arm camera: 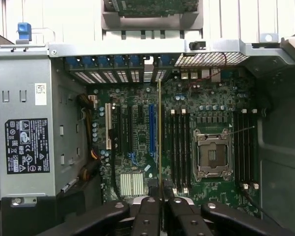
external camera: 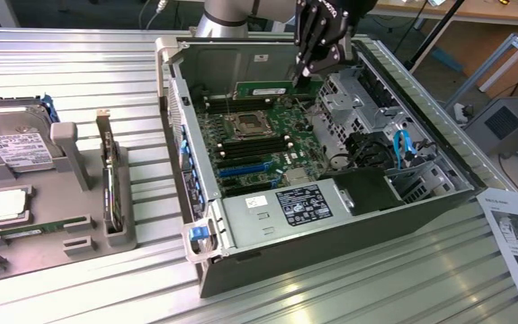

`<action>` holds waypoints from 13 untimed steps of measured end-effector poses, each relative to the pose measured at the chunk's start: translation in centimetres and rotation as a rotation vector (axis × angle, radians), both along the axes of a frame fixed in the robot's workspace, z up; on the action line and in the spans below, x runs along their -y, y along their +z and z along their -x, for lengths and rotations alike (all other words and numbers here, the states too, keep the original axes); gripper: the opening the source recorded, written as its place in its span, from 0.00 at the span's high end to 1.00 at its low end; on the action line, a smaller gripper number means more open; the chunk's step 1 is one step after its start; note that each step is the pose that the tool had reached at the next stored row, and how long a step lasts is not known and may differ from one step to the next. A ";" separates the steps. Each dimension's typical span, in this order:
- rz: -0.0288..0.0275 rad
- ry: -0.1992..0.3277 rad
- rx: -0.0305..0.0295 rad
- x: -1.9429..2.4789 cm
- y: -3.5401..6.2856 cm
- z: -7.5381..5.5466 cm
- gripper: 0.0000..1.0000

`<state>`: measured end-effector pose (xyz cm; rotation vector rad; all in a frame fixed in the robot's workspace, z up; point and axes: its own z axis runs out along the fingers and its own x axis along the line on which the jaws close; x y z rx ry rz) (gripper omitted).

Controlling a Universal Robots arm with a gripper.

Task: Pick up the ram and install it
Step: 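Pick up the ram and move it above insertion slot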

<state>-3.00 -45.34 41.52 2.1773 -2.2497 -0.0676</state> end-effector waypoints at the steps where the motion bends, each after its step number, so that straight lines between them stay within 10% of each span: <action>1: 0.0001 0.000 0.0000 -0.21 -0.01 0.0 0.87; 5: 0.0000 0.000 0.0000 -1.58 -0.09 -0.1 0.87; 13: 0.0001 0.000 -0.0001 -1.64 -0.69 -0.1 0.87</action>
